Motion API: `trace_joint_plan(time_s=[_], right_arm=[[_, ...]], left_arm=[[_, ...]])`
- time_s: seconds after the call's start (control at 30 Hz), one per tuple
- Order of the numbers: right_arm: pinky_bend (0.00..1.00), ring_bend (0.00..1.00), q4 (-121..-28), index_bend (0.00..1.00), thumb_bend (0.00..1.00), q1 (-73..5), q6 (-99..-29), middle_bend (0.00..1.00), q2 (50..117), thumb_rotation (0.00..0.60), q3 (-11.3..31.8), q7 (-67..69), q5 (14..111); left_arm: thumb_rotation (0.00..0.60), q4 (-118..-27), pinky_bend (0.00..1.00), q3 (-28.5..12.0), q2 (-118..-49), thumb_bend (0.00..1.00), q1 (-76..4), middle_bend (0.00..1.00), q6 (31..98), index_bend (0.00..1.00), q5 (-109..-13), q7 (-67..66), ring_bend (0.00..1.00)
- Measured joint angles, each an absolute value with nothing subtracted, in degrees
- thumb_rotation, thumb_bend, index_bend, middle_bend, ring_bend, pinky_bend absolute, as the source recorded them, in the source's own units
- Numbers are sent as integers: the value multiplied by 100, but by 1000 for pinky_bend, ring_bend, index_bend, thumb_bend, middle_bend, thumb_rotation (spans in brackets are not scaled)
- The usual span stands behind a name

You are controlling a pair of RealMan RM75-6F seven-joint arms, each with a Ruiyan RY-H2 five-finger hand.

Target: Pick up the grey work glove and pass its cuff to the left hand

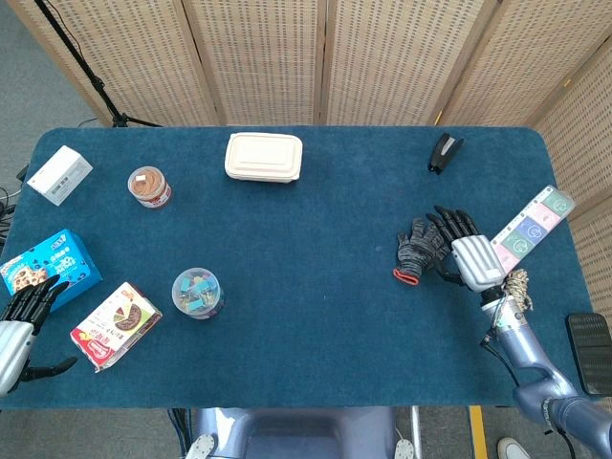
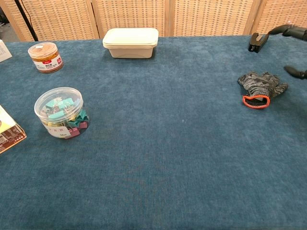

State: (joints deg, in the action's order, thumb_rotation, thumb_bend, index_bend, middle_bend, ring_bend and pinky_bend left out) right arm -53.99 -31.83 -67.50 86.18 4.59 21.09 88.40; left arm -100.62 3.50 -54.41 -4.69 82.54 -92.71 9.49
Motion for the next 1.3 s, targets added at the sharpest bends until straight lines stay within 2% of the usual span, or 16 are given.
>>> trace_joint_plan(time_s=[0.03, 0.13, 0.37, 0.7, 1.13, 1.3], right_arm=[[0, 0, -5383, 0, 106, -3220, -6687, 0, 8583, 600, 411, 1959, 8893], [0, 0, -5276, 0, 4, -3362, -6444, 0, 8507, 600, 267, 1544, 9047], [0, 0, -5006, 0, 0, -3668, -6097, 0, 8559, 600, 179, 1224, 9164], [0, 0, -4783, 0, 0, -3810, -5837, 0, 9057, 600, 239, 1129, 8993], [0, 0, -4390, 0, 0, -4160, -5234, 0, 10085, 600, 1079, 1242, 7885], [0, 0, -4279, 0, 0, -4322, -4838, 0, 10202, 600, 1166, 888, 7688]], left_arm=[[600, -10058, 0, 354, -5438, 0, -472, 0, 8244, 0, -9275, 946, 0], [600, -10054, 0, 360, -5428, 0, -488, 0, 8219, 0, -9278, 944, 0], [600, -10060, 0, 345, -5437, 0, -510, 0, 8172, 0, -9228, 919, 0], [600, -10066, 0, 353, -5442, 0, -523, 0, 8149, 0, -9229, 907, 0], [600, -10018, 0, 378, -5444, 0, -566, 0, 8090, 0, -9266, 983, 0], [600, -10003, 0, 362, -5430, 0, -576, 0, 8081, 0, -9224, 1034, 0]])
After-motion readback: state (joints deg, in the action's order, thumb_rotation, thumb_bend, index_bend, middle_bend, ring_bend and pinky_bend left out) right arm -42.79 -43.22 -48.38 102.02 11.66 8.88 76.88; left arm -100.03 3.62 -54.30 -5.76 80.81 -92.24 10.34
